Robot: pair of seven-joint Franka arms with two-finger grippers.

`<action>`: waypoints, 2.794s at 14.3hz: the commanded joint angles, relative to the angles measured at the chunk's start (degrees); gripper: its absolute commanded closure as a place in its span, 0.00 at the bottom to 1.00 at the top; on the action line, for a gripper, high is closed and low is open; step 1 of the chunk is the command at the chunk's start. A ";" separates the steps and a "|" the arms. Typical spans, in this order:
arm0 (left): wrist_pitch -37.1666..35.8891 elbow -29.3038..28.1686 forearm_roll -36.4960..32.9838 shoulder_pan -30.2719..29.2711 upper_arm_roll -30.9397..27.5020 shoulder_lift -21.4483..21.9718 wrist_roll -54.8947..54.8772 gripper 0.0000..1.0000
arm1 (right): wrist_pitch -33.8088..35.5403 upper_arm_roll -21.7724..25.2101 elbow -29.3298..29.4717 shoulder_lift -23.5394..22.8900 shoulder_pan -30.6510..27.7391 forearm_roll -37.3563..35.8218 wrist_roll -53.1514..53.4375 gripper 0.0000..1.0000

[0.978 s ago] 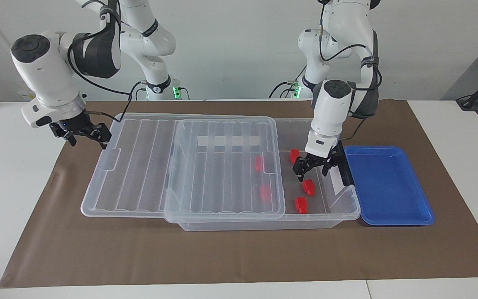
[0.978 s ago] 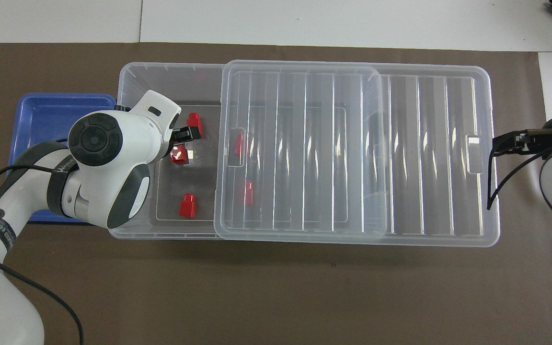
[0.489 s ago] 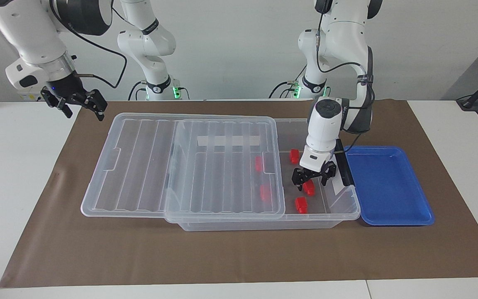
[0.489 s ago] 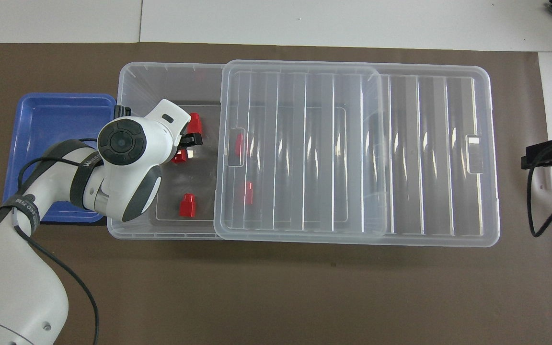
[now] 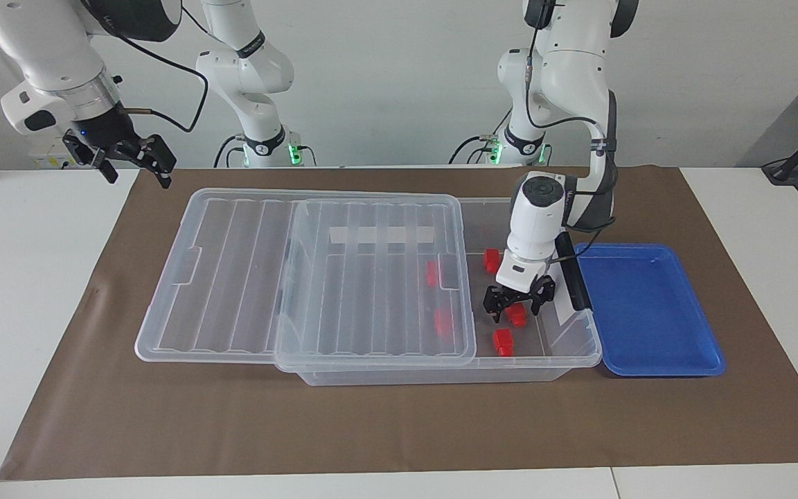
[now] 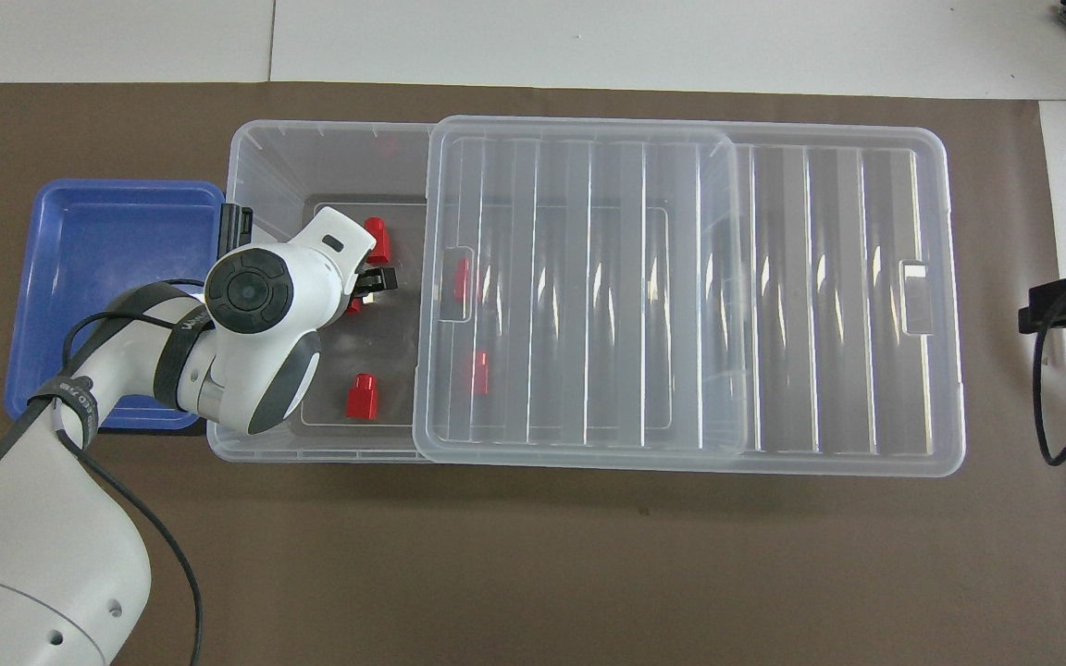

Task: Place red block in blue tray from box
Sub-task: 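Grasp the red block with the left gripper, then lift the red block and carry it over the blue tray, then lower the red block into the blue tray with the left gripper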

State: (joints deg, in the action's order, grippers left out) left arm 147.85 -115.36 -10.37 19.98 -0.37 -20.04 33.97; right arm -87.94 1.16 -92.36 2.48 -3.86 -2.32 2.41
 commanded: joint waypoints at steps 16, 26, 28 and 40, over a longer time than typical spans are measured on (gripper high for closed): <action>-26.53 14.53 0.79 1.55 -0.07 5.97 7.78 1.00 | 1.64 4.29 0.17 -0.03 6.50 0.73 1.19 0.00; -51.84 21.83 4.31 -0.01 -1.03 17.65 -3.60 1.00 | -0.56 3.85 -0.10 0.51 6.59 0.20 0.14 0.00; -55.99 22.46 5.53 -4.75 -0.77 19.33 -12.56 1.00 | -1.00 3.85 -0.28 0.51 6.33 0.21 -0.91 0.00; -30.89 4.98 7.65 -22.60 -1.38 21.81 -46.62 1.00 | -24.18 4.20 -8.09 -8.36 -1.32 3.62 -16.63 1.00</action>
State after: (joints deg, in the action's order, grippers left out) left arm 111.45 -105.72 -3.65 -0.58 -2.31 1.01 -10.34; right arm -108.54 5.86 -99.51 -3.77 -3.62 -1.31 -10.19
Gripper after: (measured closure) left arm 0.656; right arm 0.943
